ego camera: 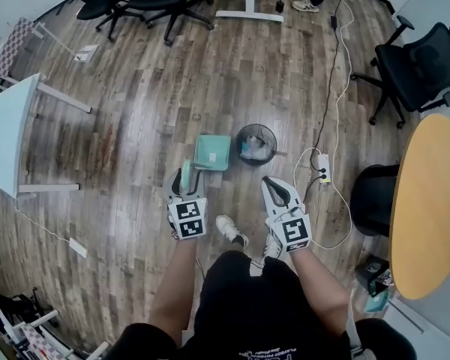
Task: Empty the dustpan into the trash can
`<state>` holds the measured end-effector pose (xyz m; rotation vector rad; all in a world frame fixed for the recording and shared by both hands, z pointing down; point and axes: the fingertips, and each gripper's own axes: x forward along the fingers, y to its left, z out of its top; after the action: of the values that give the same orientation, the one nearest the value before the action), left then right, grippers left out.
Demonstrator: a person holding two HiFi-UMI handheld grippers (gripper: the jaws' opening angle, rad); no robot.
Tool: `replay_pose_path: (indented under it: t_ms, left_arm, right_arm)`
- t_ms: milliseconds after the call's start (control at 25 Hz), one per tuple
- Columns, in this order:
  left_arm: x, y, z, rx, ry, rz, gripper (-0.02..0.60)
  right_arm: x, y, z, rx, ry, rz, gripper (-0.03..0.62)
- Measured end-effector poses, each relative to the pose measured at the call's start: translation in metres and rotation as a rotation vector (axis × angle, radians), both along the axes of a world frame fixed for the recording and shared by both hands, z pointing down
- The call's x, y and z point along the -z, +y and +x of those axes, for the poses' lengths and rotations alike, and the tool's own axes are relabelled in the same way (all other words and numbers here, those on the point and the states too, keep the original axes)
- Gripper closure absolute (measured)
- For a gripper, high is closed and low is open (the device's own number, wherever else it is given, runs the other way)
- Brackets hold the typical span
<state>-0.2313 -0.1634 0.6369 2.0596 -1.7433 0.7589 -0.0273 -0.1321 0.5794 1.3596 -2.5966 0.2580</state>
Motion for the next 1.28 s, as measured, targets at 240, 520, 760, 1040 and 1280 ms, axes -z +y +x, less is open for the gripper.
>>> replay_pose_path:
  t_ms: [240,520,760,1040,1280]
  left_arm:
    - [0.065,0.045,0.053,0.008,0.119,0.101,0.375]
    - [0.124,0.081,0.101,-0.003,0.130,0.217,0.465]
    - [0.150,0.107,0.130,-0.002,0.151,0.258,0.555]
    - [0.164,0.127,0.165,-0.061,0.179,0.298,0.557]
    - [0.177,0.136,0.179,-0.097,0.172,0.332,0.557]
  right_arm:
    - [0.044,0.016,0.019,-0.001,-0.045,0.071,0.569]
    - [0.093,0.041,0.037,0.059,-0.077,0.169,0.569]
    - [0.123,0.062,0.055,0.091,-0.071,0.225,0.569]
    - [0.141,0.077,0.076,0.078,-0.034,0.258,0.571]
    - [0.152,0.085,0.090,0.059,-0.052,0.282,0.571]
